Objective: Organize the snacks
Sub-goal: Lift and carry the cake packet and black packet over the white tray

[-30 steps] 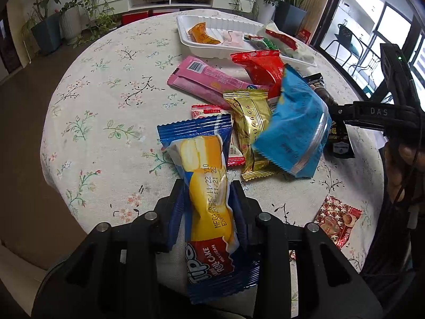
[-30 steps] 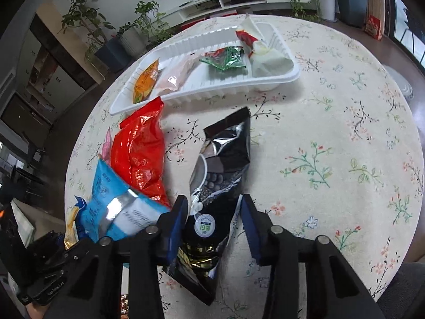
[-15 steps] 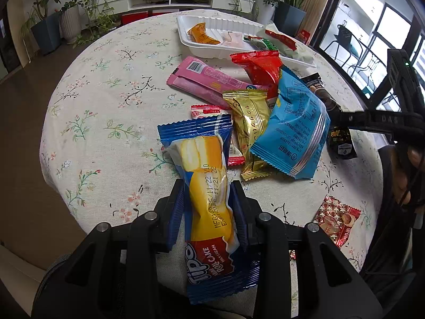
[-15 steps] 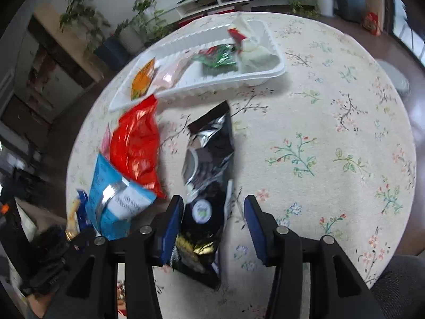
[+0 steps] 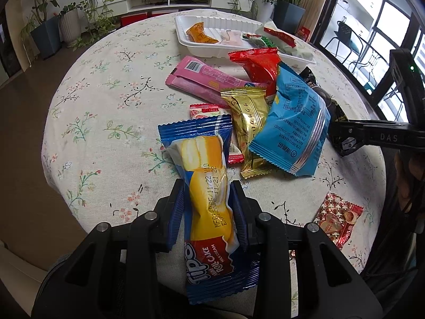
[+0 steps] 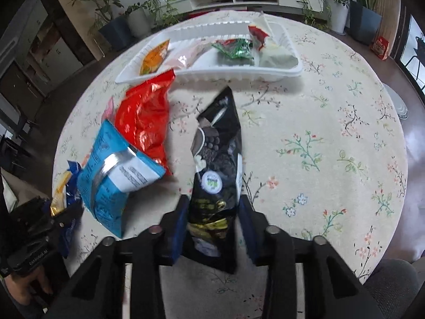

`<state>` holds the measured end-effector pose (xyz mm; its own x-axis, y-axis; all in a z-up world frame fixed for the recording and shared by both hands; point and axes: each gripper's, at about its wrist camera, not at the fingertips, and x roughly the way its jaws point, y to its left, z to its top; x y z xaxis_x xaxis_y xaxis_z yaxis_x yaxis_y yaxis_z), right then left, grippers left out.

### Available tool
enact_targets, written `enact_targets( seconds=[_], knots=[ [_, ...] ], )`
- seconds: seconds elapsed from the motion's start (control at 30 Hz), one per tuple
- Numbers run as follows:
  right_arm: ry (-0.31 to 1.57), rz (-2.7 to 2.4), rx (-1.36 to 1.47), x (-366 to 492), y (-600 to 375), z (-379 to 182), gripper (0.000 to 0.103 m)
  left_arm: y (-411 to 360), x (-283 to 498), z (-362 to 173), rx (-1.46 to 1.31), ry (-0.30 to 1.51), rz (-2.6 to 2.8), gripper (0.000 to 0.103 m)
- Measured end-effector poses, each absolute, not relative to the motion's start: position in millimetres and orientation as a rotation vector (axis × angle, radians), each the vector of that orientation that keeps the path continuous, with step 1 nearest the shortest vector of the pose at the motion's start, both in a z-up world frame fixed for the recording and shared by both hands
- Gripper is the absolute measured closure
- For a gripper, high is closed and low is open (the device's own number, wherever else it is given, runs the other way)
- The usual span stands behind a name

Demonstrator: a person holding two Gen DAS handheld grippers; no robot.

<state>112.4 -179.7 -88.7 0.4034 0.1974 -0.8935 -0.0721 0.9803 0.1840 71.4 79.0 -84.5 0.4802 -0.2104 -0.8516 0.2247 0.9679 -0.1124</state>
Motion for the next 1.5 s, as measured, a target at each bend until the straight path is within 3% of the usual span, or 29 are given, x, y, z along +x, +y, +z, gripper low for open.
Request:
enact_targets(
  seconds=[0.33,1.5],
  knots=[
    [1.077,0.172,0.133,103.0,-190.0,-78.2,0.074,82.6,69.8,-83.2,-0.009,1.030,-0.280,0.073],
    [0.976,0.156,0.247,90.4,-226.0,-63.5,0.074,110.6,54.8,-60.5,-0.159,0.961,-0.304,0.076]
  ],
)
